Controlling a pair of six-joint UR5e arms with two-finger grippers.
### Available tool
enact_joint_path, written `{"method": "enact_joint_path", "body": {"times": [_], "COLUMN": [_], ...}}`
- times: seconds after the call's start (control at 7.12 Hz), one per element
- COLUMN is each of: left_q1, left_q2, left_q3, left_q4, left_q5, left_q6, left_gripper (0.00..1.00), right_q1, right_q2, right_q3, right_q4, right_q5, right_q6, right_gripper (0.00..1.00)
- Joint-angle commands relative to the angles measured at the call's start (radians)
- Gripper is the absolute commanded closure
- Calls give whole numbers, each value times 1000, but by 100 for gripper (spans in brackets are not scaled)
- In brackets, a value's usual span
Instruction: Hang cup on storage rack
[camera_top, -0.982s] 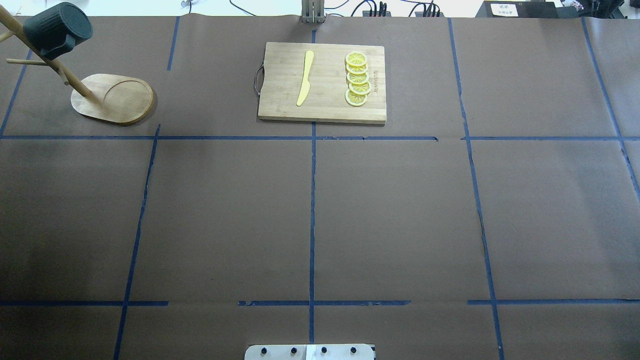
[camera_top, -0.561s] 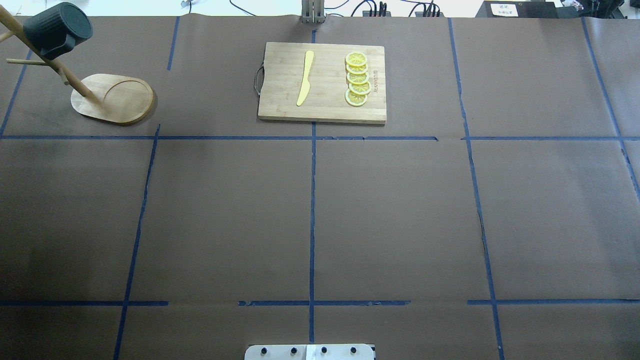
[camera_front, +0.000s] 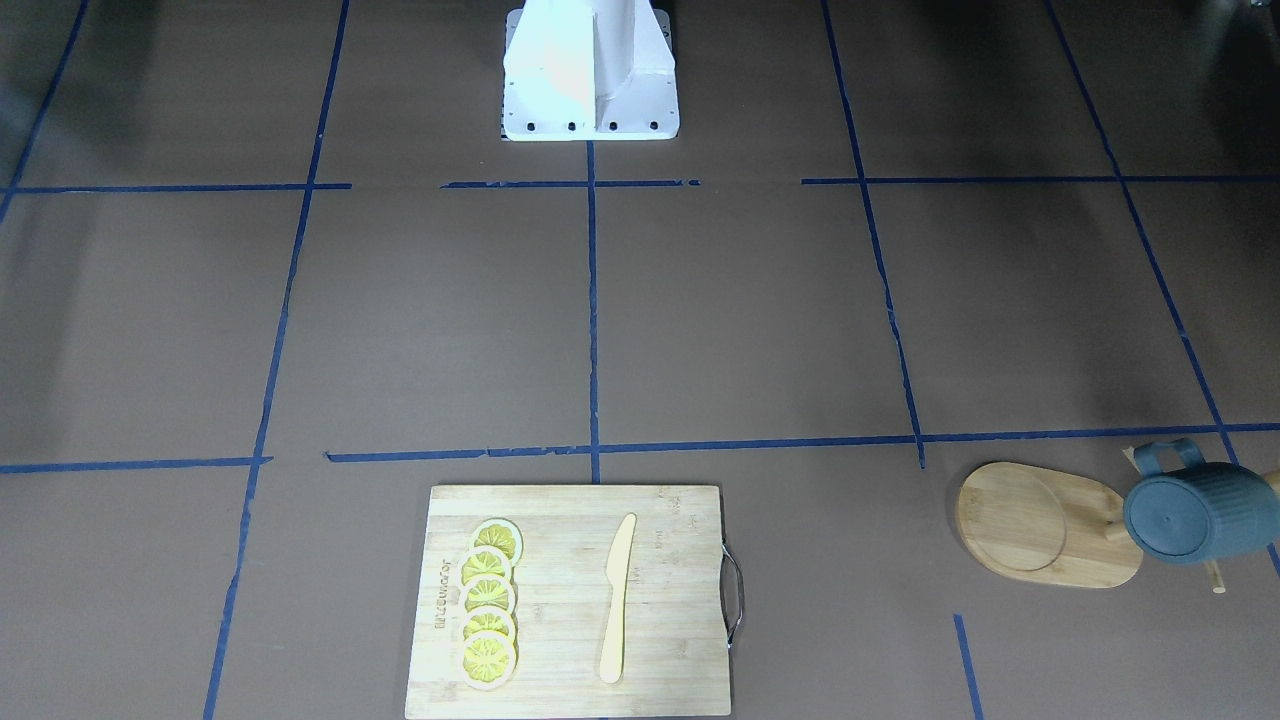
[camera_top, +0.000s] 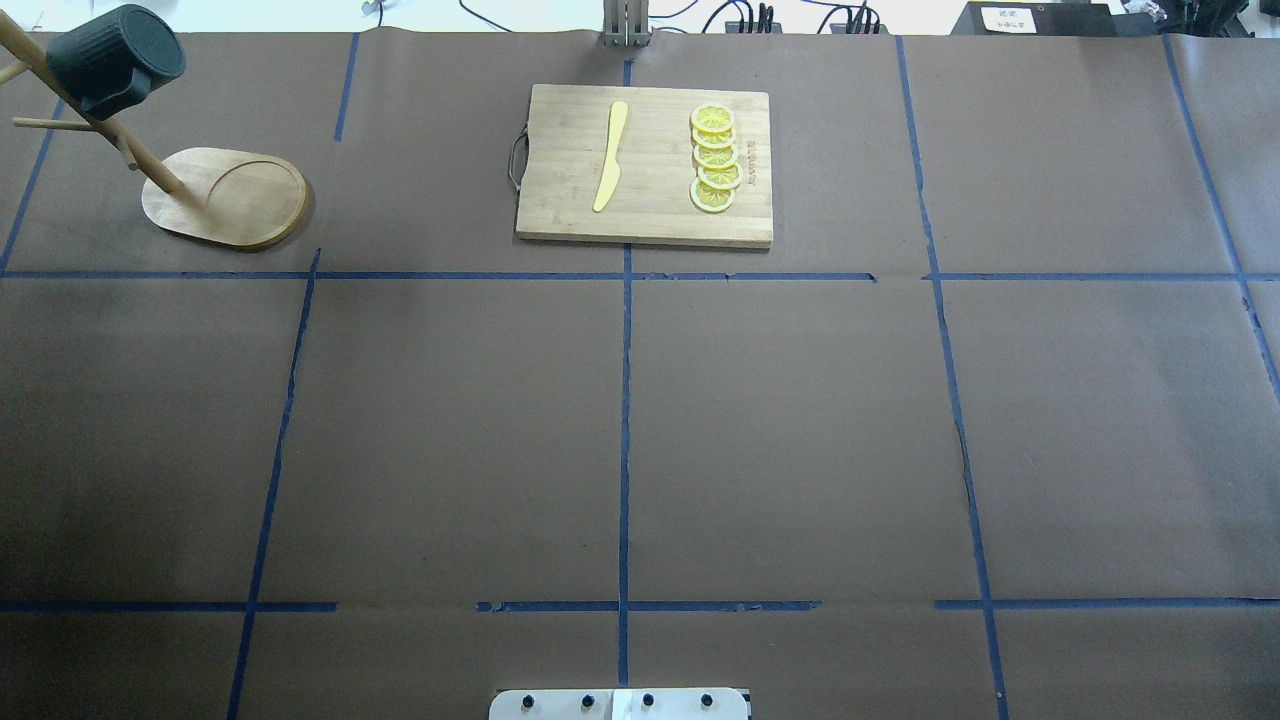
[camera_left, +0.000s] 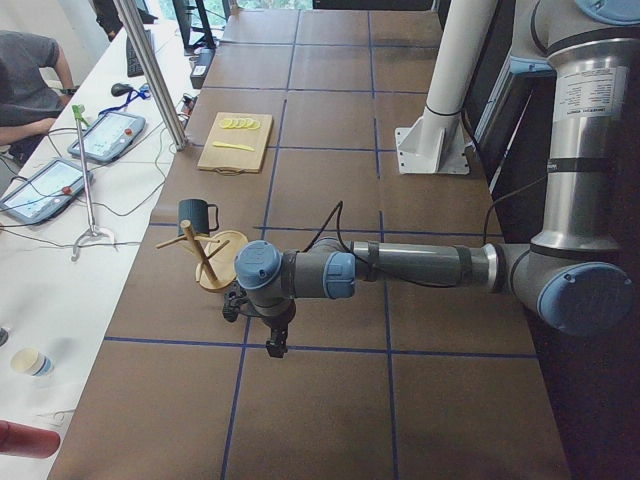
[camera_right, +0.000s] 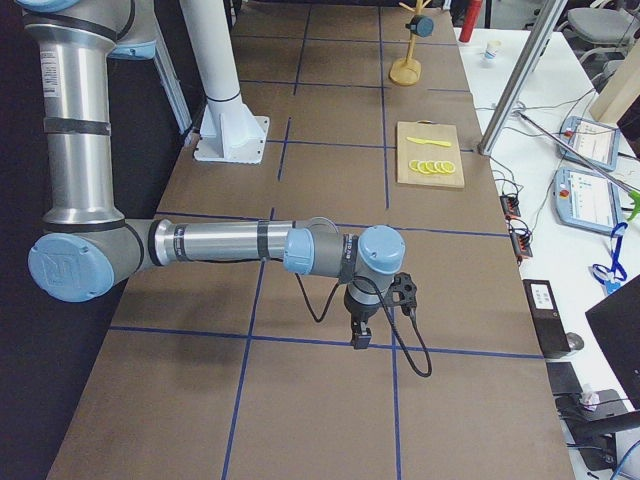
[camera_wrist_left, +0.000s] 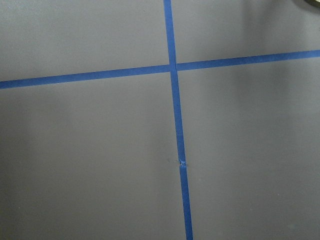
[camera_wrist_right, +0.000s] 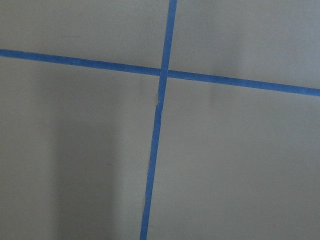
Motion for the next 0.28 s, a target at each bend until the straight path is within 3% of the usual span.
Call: {"method": "enact_joint_path", "body": {"times": [0.0,0.14], "left_q1": [0,1], "left_q2": [0,0], "left_q3": [0,0], "left_q4": [2,2], "left_q5": [1,2], "left_q6": [0,0], "left_gripper": [0,0], "right_q1": [0,0], "right_q2": [0,0], "right_q3": [0,5], "right_q4": [0,0], "right_q5": [0,0], "right_q6": [0,0], "right_gripper": [0,0]}}
